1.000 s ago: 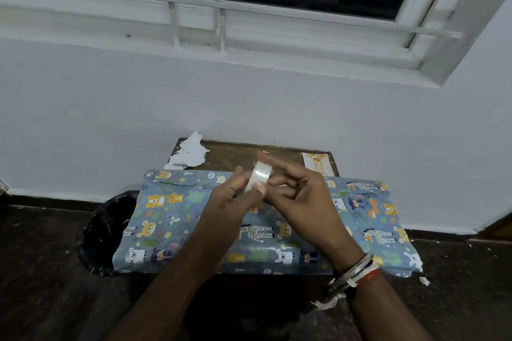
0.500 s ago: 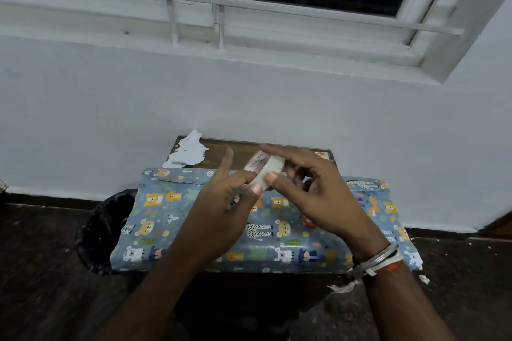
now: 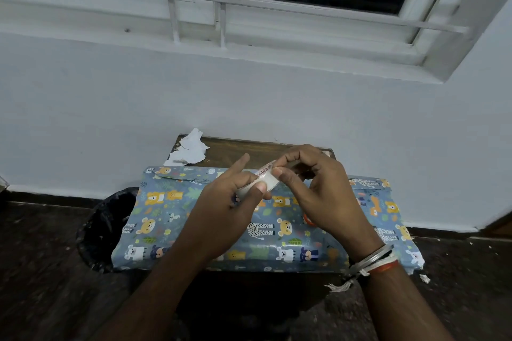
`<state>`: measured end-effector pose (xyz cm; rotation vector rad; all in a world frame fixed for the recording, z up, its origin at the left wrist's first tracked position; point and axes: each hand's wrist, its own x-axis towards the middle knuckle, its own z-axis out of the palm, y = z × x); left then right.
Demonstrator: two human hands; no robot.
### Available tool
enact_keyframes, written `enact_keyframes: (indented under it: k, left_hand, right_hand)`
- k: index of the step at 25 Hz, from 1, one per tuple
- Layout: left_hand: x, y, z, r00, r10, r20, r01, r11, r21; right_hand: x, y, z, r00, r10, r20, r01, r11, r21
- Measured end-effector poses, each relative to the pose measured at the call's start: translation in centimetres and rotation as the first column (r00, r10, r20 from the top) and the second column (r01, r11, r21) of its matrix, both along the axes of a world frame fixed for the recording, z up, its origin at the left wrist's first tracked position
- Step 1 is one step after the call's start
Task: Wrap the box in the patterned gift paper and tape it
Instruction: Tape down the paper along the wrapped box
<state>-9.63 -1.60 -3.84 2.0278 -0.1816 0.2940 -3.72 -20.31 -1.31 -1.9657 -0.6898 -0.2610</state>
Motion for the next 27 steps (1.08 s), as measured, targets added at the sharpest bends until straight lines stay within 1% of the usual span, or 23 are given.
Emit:
enact_keyframes:
  k: [3, 9, 14, 16, 18, 21, 23, 25, 27]
  left_hand:
    - [0.1, 0.0, 0.1, 1.000, 0.028, 0.004, -0.028, 0.998, -0.049]
    - [0.2, 0.2, 0.4, 0.997, 0.047, 0.056, -0.044, 0.998, -0.048]
    - [0.2, -0.1, 0.7, 0.993, 0.034, 0.114, -0.028, 0.998, -0.057]
    - [0.2, -0.1, 0.8, 0.992, 0.018, 0.125, -0.010, 0.998, -0.065]
    - [0.2, 0.0, 0.8, 0.995, -0.007, 0.097, 0.015, 0.996, -0.088]
    - [-0.1, -0.4, 1.2, 0.999, -0.037, -0.002, 0.036, 0.984, -0.175]
    - [-0.4, -0.6, 1.7, 0.997, -0.069, -0.019, 0.063, 0.972, -0.226]
    - [-0.8, -0.7, 2.0, 0.986, -0.160, -0.045, 0.141, 0.948, -0.284]
    - [-0.9, -0.9, 1.9, 0.968, -0.228, -0.108, 0.175, 0.914, -0.365]
  right_hand:
    - [0.1, -0.2, 0.1, 0.999, 0.019, -0.028, -0.020, 1.000, -0.012]
    - [-0.1, -0.6, 1.2, 0.995, 0.068, -0.079, -0.068, 0.998, 0.014]
    - [-0.4, -0.4, 2.3, 0.964, 0.110, -0.240, -0.077, 0.987, 0.145]
    - [-0.5, -0.3, 2.7, 0.955, 0.119, -0.273, -0.075, 0.983, 0.167]
    - [-0.6, -0.3, 2.9, 0.948, 0.129, -0.290, -0.078, 0.981, 0.179]
    - [-0.7, -0.3, 3.1, 0.943, 0.129, -0.308, -0.078, 0.982, 0.171]
    - [-0.7, -0.4, 3.3, 0.940, 0.122, -0.318, -0.066, 0.981, 0.183]
    - [-0.6, -0.4, 3.5, 0.940, 0.112, -0.323, -0.048, 0.979, 0.200]
    - [-0.5, -0.3, 3.6, 0.947, 0.098, -0.307, -0.049, 0.985, 0.165]
